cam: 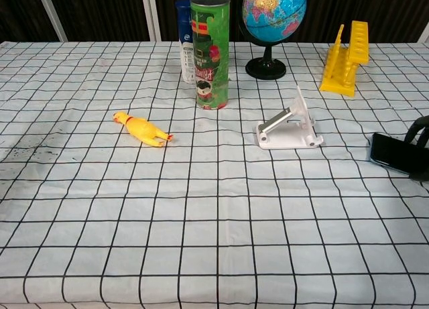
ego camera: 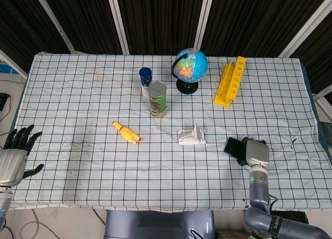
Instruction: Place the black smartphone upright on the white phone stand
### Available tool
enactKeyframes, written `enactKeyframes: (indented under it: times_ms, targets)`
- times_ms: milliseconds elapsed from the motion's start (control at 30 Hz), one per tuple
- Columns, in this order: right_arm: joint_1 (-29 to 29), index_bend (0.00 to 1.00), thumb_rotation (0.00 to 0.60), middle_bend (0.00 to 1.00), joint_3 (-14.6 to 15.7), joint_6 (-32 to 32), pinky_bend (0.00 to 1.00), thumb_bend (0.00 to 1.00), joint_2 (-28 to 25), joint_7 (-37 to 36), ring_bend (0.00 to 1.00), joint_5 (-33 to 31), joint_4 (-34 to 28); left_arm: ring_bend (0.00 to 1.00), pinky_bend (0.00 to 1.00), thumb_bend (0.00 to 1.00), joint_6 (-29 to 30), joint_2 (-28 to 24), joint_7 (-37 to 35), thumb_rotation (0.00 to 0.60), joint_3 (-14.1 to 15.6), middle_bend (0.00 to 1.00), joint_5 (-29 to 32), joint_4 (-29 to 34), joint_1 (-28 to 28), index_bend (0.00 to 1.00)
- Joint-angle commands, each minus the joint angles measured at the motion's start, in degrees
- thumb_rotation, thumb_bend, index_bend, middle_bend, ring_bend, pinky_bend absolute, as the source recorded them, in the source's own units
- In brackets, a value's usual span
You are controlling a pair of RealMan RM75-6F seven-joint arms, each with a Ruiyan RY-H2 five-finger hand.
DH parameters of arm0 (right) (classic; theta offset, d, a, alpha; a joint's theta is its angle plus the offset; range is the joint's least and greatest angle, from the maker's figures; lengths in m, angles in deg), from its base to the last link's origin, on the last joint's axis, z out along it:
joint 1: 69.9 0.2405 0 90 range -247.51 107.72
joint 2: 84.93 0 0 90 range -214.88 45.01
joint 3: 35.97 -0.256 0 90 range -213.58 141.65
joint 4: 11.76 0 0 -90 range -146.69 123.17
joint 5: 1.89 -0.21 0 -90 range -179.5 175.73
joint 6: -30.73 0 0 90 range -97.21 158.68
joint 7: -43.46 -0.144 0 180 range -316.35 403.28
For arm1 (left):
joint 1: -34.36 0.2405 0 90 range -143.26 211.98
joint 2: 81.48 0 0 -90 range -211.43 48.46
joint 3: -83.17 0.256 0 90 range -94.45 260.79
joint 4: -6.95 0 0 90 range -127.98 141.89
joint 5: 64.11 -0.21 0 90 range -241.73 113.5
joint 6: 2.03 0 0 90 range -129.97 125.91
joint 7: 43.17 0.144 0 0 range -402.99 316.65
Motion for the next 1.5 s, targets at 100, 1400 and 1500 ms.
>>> enactKeyframes:
  times_ms: [100, 1400, 1500]
  targets:
    - [-0.5, 0.73, 0.6, 0.67, 0.2, -0.6, 0.18, 0.38, -0.1, -1.0, 0.43, 1.6, -0.1, 0.0, 0.0, 0.1, 0.0, 0.0, 0.1, 0.6, 0.0, 0.0, 0.0, 0.0, 0.0, 0.14]
    - [-4.4, 0.75, 0.6, 0.68, -9.4, 17.7, 0.18, 0.39, -10.7, -56.4, 0.45, 27.4, -7.2, 0.0, 0.0, 0.1, -0.2, 0.2, 0.7, 0.6, -0.2, 0.0, 0.4, 0.2, -0.2, 0.15]
    - [-3.2, 0.75, 0.6, 0.68, -10.3, 21.1, 0.18, 0.39, -10.6, -61.7, 0.45, 28.5, -5.8, 0.0, 0.0, 0.1, -0.4, 0.2, 0.9, 0.6, -0.3, 0.0, 0.4, 0.3, -0.3, 0.15]
